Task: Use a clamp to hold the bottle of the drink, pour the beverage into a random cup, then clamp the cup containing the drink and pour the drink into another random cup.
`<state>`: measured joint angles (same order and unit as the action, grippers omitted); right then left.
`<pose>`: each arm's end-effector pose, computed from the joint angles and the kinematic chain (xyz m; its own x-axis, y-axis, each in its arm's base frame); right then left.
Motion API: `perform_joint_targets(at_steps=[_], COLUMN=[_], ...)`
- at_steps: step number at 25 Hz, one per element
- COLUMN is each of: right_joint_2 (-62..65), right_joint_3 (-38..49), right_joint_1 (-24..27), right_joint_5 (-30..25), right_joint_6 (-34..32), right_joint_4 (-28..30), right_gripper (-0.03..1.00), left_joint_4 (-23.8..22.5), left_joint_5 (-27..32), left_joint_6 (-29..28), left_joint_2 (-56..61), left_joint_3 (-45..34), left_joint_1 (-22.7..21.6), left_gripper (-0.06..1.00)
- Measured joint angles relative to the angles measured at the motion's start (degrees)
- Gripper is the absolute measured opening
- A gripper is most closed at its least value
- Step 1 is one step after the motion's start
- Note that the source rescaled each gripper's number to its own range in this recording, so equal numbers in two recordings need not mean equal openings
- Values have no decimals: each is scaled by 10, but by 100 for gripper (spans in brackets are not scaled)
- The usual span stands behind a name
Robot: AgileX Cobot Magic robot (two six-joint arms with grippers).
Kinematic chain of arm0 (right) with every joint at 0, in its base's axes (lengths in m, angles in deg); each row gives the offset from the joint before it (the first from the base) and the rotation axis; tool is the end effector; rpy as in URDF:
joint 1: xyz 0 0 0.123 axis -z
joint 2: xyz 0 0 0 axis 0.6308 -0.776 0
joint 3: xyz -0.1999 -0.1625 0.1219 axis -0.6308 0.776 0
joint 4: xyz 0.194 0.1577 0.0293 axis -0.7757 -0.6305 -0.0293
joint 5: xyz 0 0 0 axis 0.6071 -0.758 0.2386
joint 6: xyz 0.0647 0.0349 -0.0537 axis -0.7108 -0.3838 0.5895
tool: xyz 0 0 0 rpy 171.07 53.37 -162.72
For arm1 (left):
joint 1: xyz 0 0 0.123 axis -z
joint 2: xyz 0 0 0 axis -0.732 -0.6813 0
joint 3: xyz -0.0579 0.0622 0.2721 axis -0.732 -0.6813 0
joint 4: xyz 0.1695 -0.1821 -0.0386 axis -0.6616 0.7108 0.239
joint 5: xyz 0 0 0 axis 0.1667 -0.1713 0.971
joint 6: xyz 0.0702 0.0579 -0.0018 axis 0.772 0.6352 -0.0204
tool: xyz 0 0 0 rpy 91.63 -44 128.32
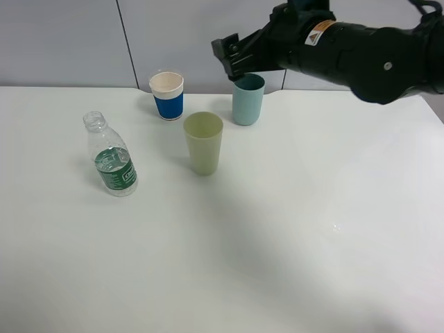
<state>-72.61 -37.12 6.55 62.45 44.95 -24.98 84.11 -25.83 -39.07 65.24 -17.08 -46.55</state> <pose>0.2980 0.1819 0.2668 -0.0663 -0.2662 -0.9616 -0.4944 0.8459 -0.2001 -0.0065 0.0078 0.2795 -0.4294 -0.1018 -0.8973 -0.1135 0.9918 -0.0582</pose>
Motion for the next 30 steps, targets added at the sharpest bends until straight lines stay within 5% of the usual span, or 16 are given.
perform_joint_targets(at_steps=[15, 24, 30], right_joint_2=[127, 257, 363], right_joint_3=[0, 0, 0], right_joint_1=[218, 335, 374], right_joint_5=[-106, -255, -371], right_joint_6=[-4, -201, -224], right_joint_4=[73, 198, 207], right_gripper=[98, 98, 98], left_joint_4=[0, 0, 0], left_joint_5=[0, 0, 0], left_joint_6=[0, 0, 0], left_joint_2=[0, 0, 0], left_joint_3=[0, 0, 0], left_joint_1=[0, 0, 0], left_gripper=[100, 100, 100])
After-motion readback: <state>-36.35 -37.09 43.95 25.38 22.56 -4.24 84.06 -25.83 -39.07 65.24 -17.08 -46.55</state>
